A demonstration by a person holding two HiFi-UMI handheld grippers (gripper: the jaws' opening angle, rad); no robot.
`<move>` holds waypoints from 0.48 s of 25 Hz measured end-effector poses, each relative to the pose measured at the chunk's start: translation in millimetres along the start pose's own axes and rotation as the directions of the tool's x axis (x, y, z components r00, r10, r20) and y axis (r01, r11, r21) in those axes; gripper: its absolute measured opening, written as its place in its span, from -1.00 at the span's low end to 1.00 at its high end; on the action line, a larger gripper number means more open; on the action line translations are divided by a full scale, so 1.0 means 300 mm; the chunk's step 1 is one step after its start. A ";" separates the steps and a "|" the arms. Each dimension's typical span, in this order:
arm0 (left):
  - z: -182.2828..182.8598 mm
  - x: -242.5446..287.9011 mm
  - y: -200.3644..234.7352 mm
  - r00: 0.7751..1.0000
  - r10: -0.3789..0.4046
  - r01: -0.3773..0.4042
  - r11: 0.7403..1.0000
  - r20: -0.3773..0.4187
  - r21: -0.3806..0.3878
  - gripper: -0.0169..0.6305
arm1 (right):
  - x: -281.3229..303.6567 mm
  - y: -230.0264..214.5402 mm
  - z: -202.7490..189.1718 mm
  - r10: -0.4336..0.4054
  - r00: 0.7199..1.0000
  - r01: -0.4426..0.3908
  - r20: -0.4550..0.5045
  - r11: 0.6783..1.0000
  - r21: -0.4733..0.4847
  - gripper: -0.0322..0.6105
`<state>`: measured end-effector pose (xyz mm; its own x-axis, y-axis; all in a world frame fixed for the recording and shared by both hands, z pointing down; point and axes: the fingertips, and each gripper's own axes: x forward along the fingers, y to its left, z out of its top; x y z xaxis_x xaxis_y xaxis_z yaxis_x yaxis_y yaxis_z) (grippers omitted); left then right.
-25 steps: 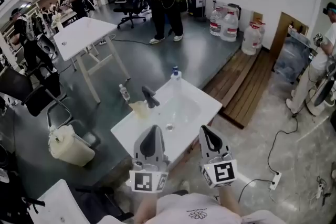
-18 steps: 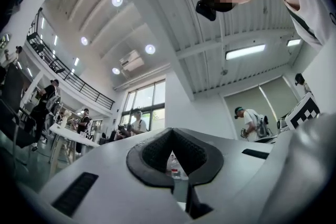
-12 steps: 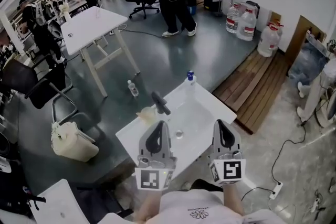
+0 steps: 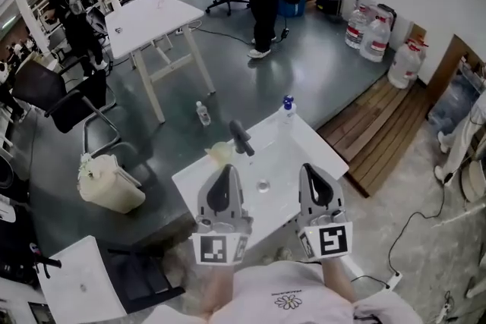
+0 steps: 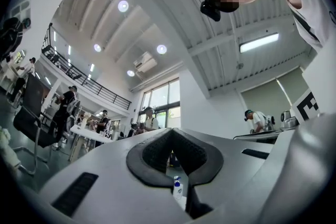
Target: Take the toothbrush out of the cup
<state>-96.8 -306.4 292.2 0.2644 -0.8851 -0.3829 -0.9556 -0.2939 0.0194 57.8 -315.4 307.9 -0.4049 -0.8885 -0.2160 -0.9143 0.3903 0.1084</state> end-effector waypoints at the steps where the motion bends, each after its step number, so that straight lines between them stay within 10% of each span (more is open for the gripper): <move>1: -0.005 -0.001 0.003 1.000 0.012 -0.012 1.000 -0.012 -0.010 -0.90 | 0.003 0.003 0.003 0.012 1.000 -0.012 0.001 1.000 0.000 -0.86; 12: -0.061 -0.024 0.015 0.996 0.062 -0.063 0.998 -0.069 -0.012 -0.90 | -0.001 0.022 -0.031 0.074 0.997 -0.074 -0.016 0.997 0.021 -0.86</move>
<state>-100.7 -307.9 312.0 0.2135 -0.9244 -0.3161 -0.9686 -0.2424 0.0548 52.1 -314.7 317.6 -0.4713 -0.8610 -0.1915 -0.8820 0.4597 0.1036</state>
